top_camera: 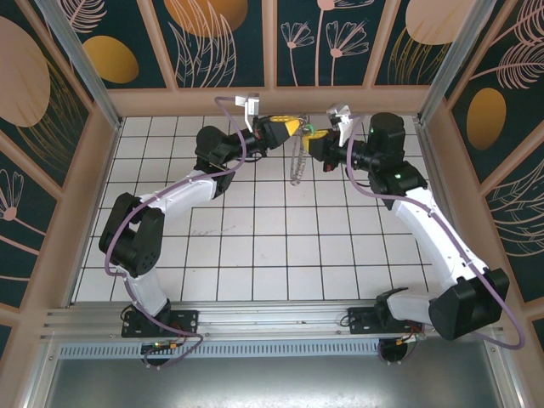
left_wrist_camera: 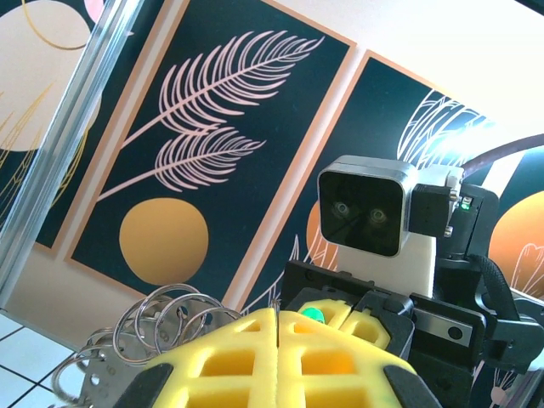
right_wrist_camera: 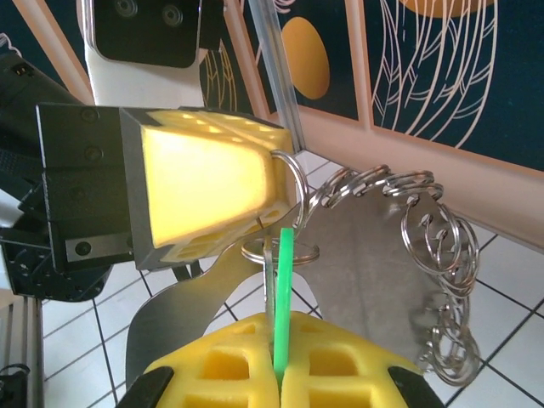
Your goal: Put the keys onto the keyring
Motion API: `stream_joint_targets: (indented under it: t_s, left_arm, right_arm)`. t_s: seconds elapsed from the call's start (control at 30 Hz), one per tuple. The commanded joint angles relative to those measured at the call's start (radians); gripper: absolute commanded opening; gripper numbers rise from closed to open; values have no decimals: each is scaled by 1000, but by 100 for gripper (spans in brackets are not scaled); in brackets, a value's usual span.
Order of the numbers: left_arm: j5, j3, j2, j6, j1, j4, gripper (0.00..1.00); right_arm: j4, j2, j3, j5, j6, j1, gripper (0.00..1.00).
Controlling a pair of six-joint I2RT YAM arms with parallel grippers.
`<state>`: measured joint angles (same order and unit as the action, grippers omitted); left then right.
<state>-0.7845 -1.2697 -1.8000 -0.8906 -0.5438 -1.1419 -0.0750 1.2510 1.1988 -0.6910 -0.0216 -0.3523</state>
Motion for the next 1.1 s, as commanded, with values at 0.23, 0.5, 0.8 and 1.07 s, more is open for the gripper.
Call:
stream_joint_targets:
  t_s: [0.23, 0.5, 0.8, 1.07]
  left_arm:
    - [17, -2, 31, 28, 4, -16, 0]
    - [12, 1, 31, 29, 4, -19, 0]
    - [10, 3, 31, 30, 5, -19, 0]
    - [6, 1, 28, 24, 5, -24, 0]
  right_arm:
    - [-102, 10, 74, 55, -80, 12, 0]
    - [-124, 20, 101, 58, -94, 12, 0]
    - [-161, 54, 186, 55, -115, 12, 0]
    - [-190, 94, 251, 40, -127, 1, 0]
